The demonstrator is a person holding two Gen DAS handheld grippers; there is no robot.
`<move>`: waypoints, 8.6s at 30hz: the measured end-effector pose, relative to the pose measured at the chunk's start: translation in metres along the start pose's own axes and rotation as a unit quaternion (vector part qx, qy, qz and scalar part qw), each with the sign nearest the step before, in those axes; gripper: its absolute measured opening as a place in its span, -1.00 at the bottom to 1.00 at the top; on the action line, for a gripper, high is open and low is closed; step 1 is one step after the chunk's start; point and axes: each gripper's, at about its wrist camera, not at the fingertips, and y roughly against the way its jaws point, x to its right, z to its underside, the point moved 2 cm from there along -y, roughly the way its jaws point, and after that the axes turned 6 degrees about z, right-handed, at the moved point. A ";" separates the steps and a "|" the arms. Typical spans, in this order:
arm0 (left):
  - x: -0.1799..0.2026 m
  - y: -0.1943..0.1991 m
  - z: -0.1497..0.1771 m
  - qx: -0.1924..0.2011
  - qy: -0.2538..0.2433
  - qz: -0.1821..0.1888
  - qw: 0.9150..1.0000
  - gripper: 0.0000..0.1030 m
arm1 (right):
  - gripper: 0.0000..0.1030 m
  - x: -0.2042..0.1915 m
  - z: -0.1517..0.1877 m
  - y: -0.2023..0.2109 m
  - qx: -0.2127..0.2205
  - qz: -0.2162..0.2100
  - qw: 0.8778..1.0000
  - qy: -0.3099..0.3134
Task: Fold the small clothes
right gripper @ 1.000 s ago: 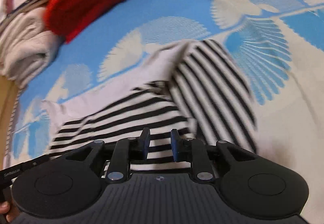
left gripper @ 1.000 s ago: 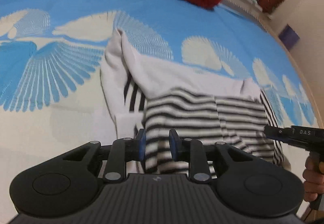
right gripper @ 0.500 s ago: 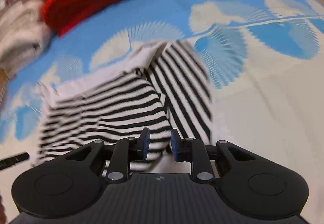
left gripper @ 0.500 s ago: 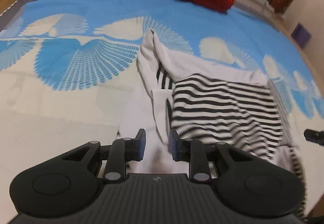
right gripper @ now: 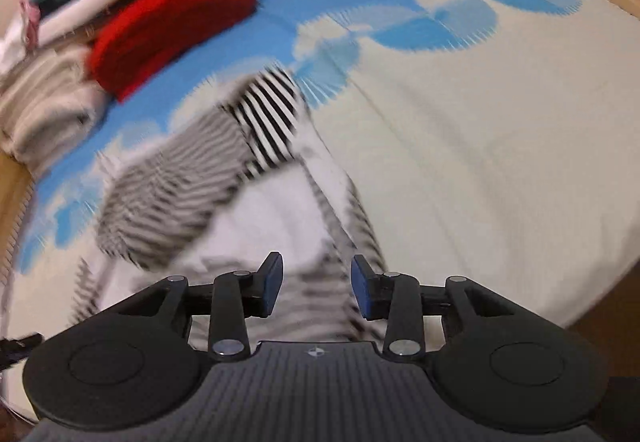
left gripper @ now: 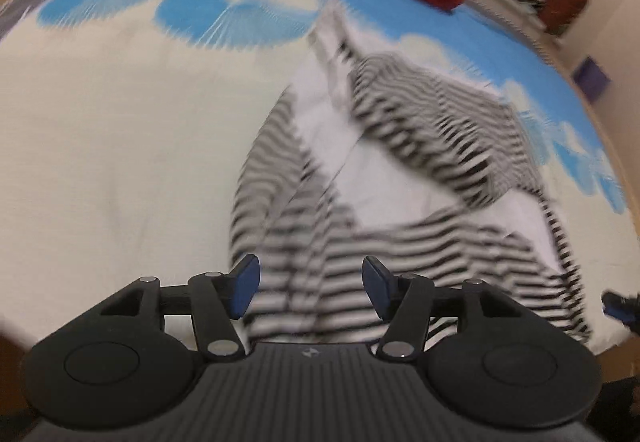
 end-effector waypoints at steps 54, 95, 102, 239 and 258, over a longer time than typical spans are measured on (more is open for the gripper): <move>-0.006 -0.044 0.030 -0.053 0.015 -0.048 0.997 -0.44 | 0.03 -0.006 0.043 -0.051 -0.034 0.096 0.994 0.034; 0.000 -0.043 0.036 -0.047 -0.020 -0.061 0.997 -0.43 | -0.61 -0.014 0.056 -0.058 -0.067 0.059 0.996 0.029; 0.003 -0.037 0.039 -0.035 -0.032 -0.051 0.998 -0.79 | -0.69 -0.016 0.057 -0.056 -0.069 0.050 0.996 0.040; 0.004 -0.177 -0.216 0.028 -0.009 0.022 0.999 -0.14 | -0.50 -0.090 -0.182 -0.198 0.010 -0.070 0.990 0.123; 0.021 -0.188 -0.209 0.028 -0.096 0.003 0.995 -0.66 | -0.80 -0.113 -0.187 -0.207 0.079 -0.022 0.985 0.152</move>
